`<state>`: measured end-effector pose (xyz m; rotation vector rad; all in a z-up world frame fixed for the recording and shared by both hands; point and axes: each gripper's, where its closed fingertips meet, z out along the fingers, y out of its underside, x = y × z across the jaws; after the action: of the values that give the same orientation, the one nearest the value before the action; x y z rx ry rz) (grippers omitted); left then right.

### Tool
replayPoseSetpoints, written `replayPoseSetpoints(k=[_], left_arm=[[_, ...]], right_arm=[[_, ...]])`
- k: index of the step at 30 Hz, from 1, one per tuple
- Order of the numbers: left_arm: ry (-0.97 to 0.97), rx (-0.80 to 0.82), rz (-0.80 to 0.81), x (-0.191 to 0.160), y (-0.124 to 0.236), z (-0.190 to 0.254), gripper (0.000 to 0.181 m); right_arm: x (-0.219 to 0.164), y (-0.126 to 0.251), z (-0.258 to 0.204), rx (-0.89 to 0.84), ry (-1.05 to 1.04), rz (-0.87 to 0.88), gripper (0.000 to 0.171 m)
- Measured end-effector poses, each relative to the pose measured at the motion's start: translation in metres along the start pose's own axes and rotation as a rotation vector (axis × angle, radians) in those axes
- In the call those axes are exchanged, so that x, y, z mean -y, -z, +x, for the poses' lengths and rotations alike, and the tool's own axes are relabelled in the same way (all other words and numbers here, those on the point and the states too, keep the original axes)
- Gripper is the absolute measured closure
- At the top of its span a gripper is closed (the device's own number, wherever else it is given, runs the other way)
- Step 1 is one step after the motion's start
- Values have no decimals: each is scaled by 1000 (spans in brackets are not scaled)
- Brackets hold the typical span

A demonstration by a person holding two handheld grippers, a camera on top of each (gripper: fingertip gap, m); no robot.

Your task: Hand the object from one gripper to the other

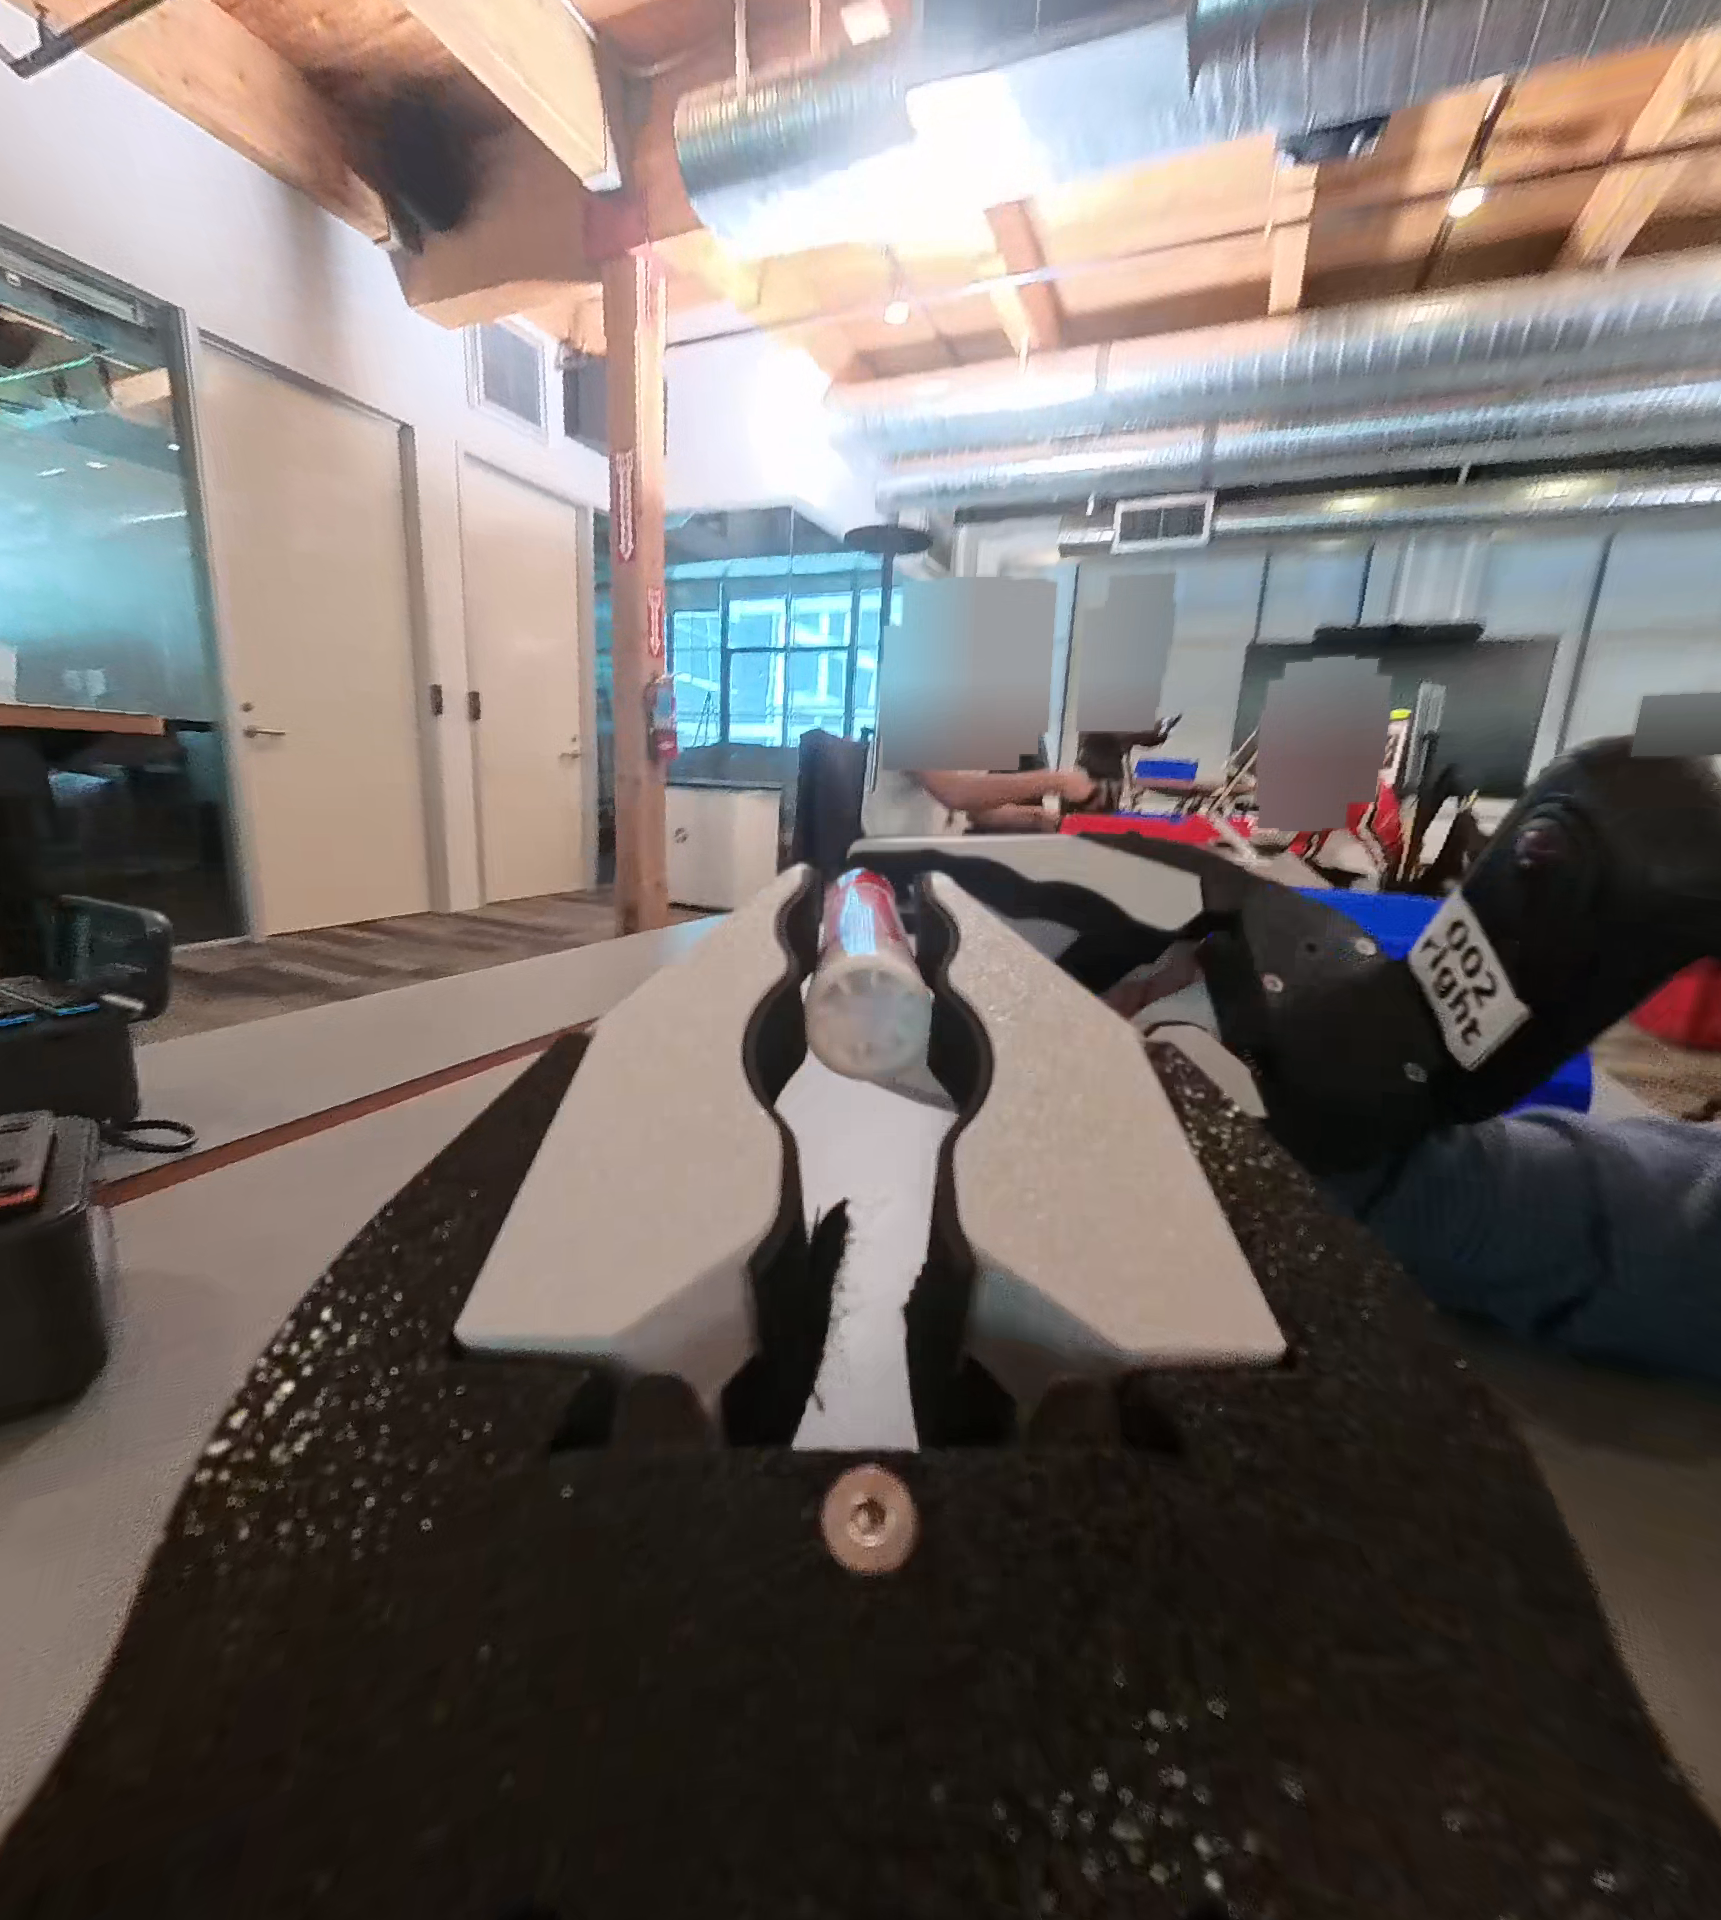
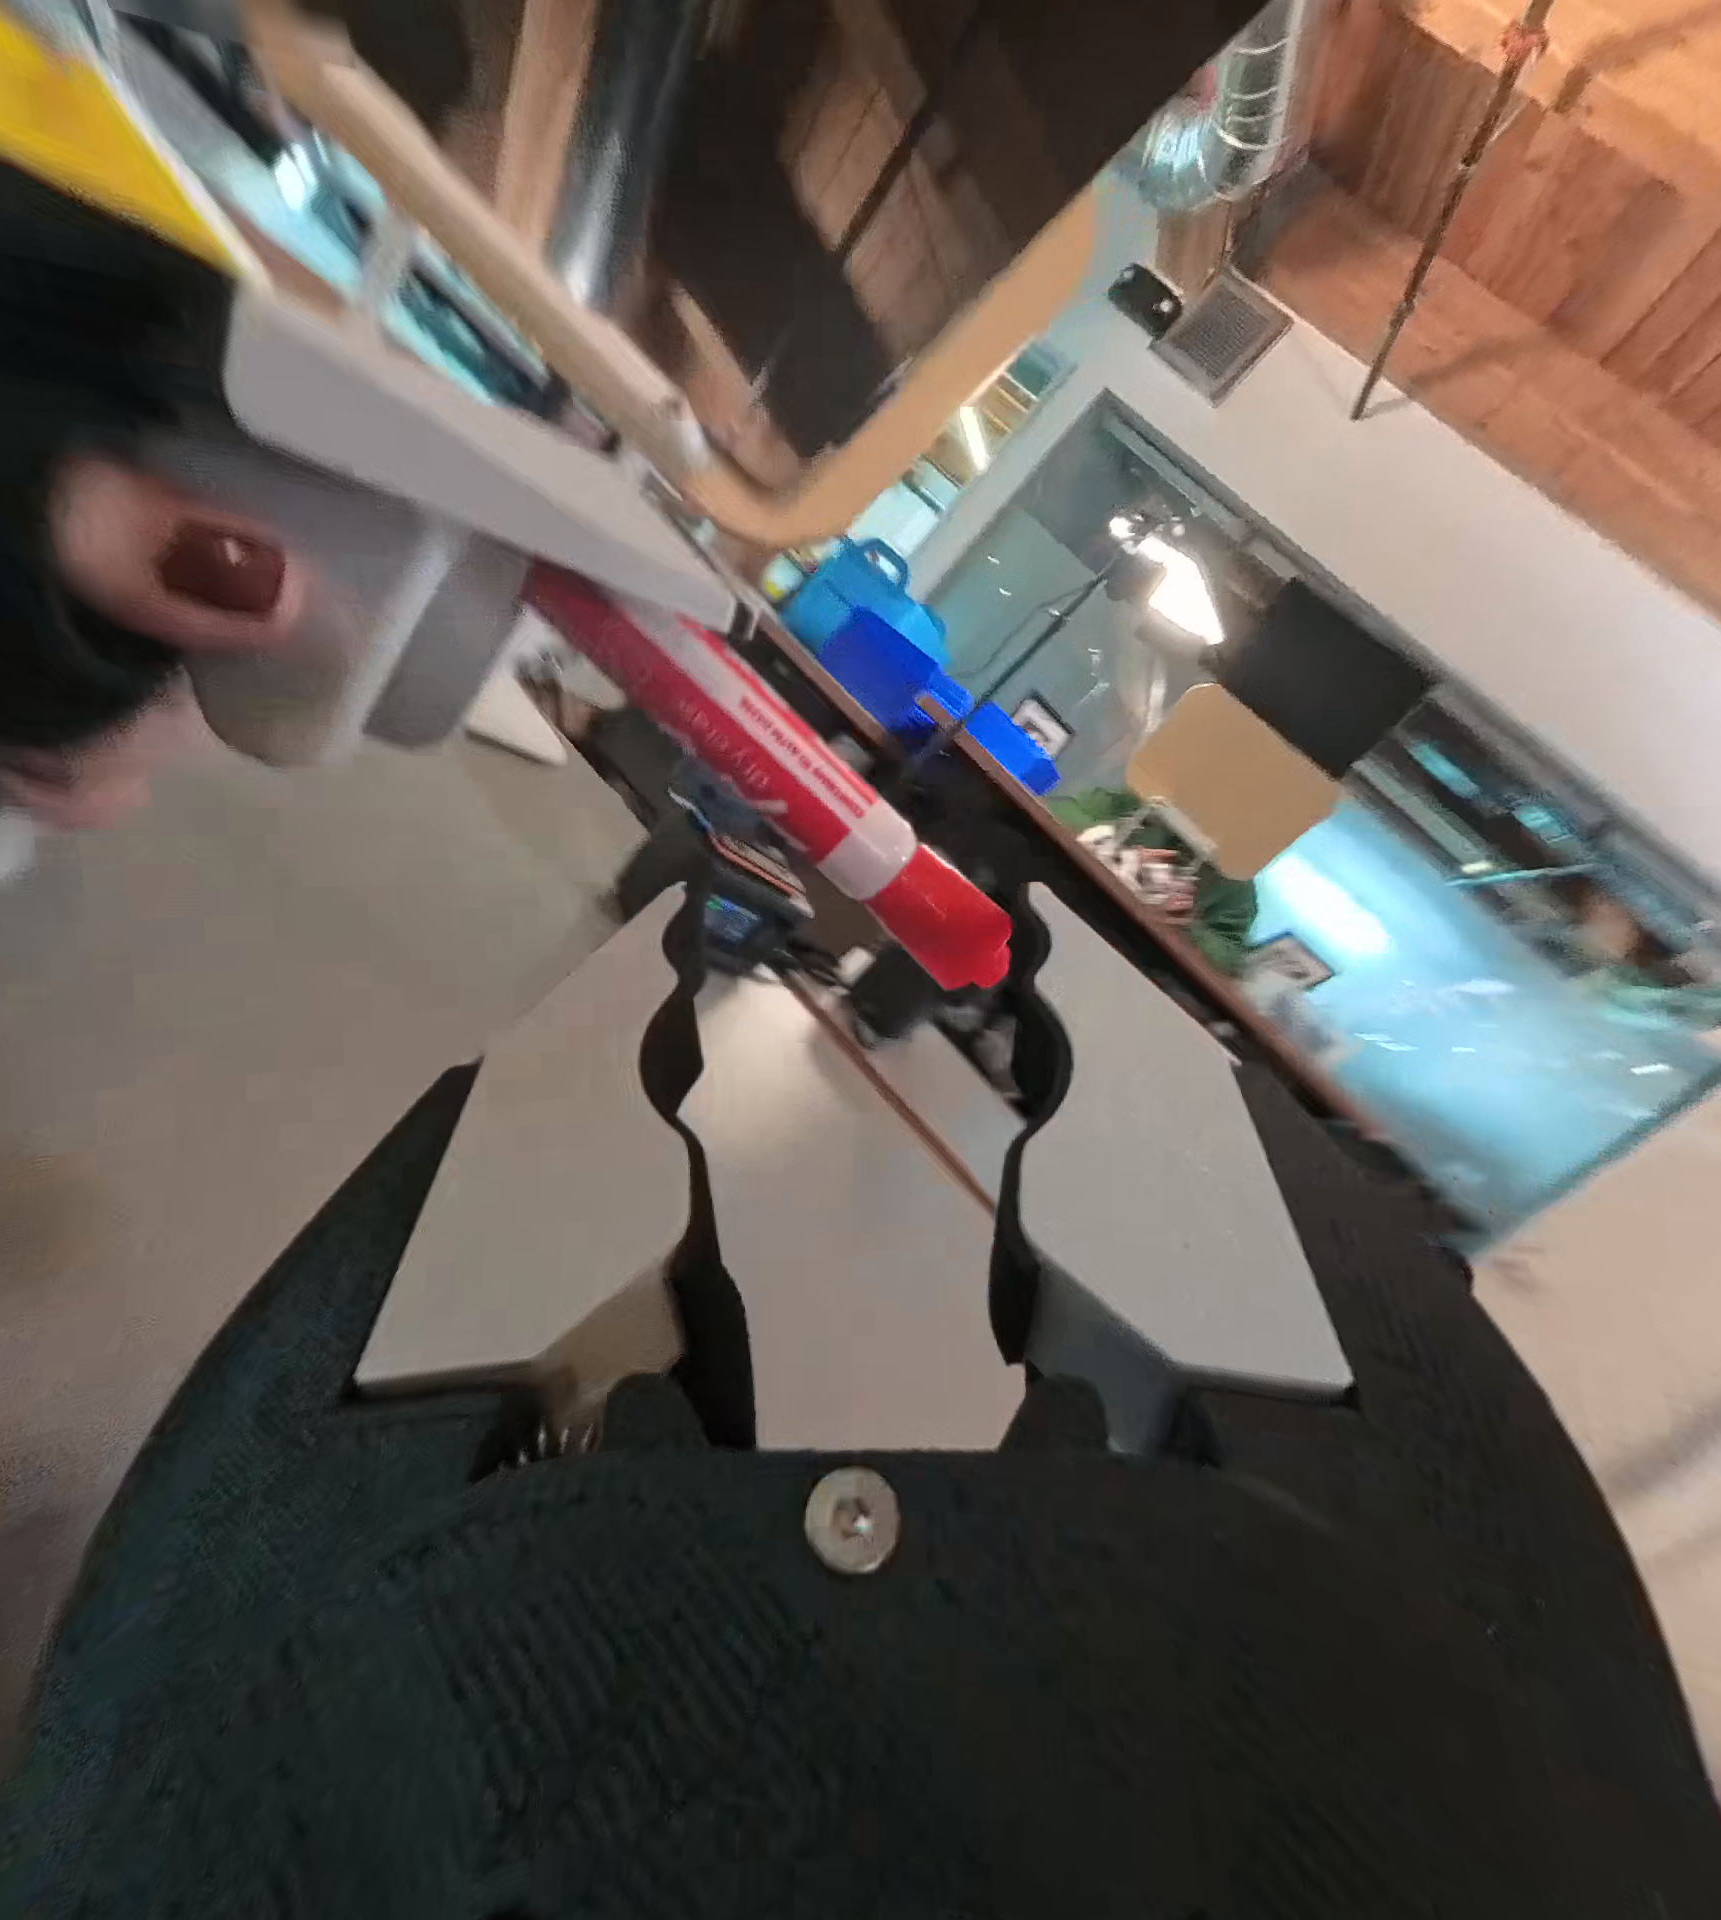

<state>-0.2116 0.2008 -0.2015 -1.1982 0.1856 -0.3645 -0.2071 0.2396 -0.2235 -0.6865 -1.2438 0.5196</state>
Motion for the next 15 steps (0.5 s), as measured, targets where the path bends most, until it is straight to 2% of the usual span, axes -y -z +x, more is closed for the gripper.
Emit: replayPoseSetpoints(k=[3,5,7,9,11,13,15], left_arm=[[68,4,86,11,5,-5,166],[111,5,131,17,9,-10,166],[161,-19,166,20,11,-11,166],[201,-63,177,21,10,-6,166],[208,-101,156,17,6,1,165],[196,-137,117,11,2,9,166],[167,-159,72,5,-3,16,166]], right_arm=[[7,2,7,45,-302,81,105],[10,3,13,98,-544,146,106],[13,3,2,279,-874,206,116],[19,3,-8,482,-1221,251,118],[27,6,0,598,-1470,347,118],[27,8,8,613,-1580,399,121],[30,12,10,636,-1573,429,142]])
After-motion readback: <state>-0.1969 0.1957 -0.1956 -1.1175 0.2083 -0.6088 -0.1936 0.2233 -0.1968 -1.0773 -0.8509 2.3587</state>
